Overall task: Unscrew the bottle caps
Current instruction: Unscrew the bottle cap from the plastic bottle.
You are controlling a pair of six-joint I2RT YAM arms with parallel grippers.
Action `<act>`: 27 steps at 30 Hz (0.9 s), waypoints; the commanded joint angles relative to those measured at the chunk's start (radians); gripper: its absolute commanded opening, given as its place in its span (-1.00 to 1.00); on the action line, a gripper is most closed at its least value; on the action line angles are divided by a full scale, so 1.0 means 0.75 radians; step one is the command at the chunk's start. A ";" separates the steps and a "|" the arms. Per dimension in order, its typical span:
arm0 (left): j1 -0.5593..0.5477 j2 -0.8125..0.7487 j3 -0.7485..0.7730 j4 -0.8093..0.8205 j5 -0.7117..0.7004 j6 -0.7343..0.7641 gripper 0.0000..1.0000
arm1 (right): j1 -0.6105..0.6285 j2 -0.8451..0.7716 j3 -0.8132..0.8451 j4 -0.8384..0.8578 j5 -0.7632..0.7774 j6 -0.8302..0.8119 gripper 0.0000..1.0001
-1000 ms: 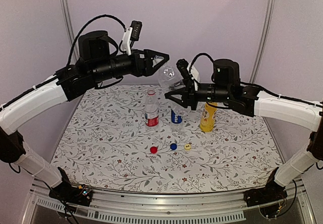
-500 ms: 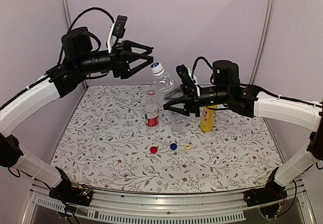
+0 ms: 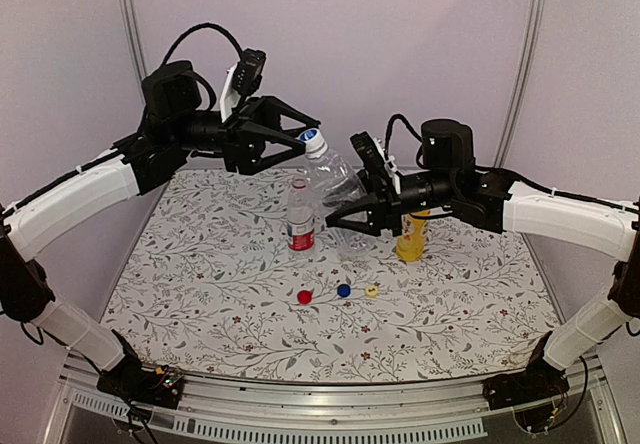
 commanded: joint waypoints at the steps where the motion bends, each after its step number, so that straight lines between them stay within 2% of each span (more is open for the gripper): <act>1: 0.009 0.028 -0.013 0.072 0.059 -0.025 0.15 | 0.005 0.014 0.033 -0.002 -0.028 -0.013 -0.24; 14: 0.008 0.046 -0.010 0.109 0.081 -0.067 -0.09 | 0.005 0.022 0.033 -0.003 -0.020 -0.011 -0.24; 27: 0.000 0.059 -0.016 0.113 0.077 -0.069 -0.18 | 0.005 0.017 0.033 -0.011 -0.004 -0.011 -0.24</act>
